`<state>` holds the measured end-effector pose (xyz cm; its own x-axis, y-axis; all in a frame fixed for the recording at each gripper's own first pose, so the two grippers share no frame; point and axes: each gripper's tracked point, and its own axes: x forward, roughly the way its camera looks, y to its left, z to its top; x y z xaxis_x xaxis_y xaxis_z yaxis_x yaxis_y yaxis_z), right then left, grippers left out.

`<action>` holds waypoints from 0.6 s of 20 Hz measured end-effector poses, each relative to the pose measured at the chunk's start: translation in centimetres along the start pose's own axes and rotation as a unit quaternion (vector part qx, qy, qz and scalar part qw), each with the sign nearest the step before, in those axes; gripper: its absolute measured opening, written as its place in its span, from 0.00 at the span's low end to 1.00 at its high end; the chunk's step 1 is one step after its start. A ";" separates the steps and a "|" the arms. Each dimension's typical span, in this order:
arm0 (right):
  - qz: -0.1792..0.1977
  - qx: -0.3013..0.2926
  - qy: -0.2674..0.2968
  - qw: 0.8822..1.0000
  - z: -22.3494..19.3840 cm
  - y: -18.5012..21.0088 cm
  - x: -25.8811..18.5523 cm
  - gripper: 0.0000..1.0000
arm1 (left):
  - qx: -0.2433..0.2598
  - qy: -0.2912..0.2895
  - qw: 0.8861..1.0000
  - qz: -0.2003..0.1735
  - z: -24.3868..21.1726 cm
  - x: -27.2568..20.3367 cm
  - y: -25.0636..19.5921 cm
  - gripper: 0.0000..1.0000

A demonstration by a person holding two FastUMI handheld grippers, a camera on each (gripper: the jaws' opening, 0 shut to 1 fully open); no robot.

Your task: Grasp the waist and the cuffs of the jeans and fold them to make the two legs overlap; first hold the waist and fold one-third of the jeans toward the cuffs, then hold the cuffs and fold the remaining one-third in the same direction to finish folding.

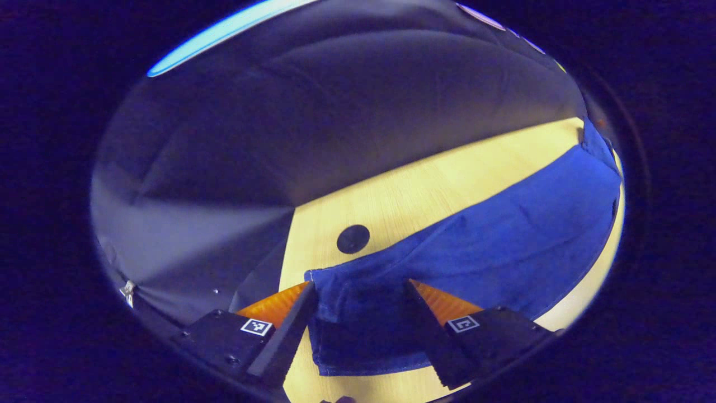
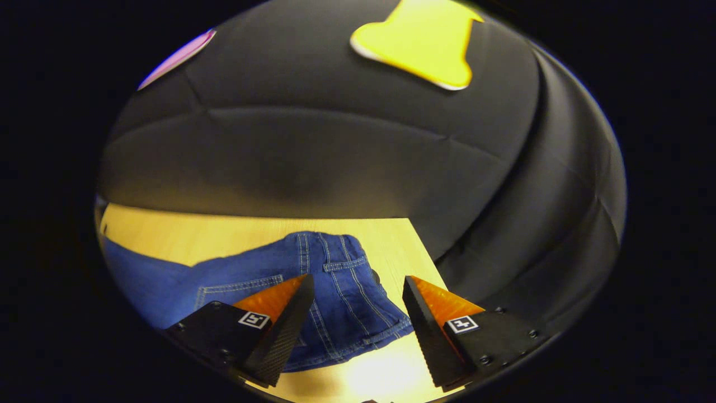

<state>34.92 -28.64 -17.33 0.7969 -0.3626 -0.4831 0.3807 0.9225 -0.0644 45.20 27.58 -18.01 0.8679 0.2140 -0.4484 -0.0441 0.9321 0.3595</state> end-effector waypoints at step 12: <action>-0.011 0.134 -0.051 0.990 -2.0 -2.5 -5.0 0.98 | -0.211 -0.186 0.960 0.014 8.8 -16.0 -3.3 0.97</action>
<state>29.04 -28.91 -16.46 0.8255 -0.4056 -0.3925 0.4973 0.8515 0.1661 35.80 18.51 -4.83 0.9764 0.1950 -0.0926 -0.1986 0.9796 -0.0316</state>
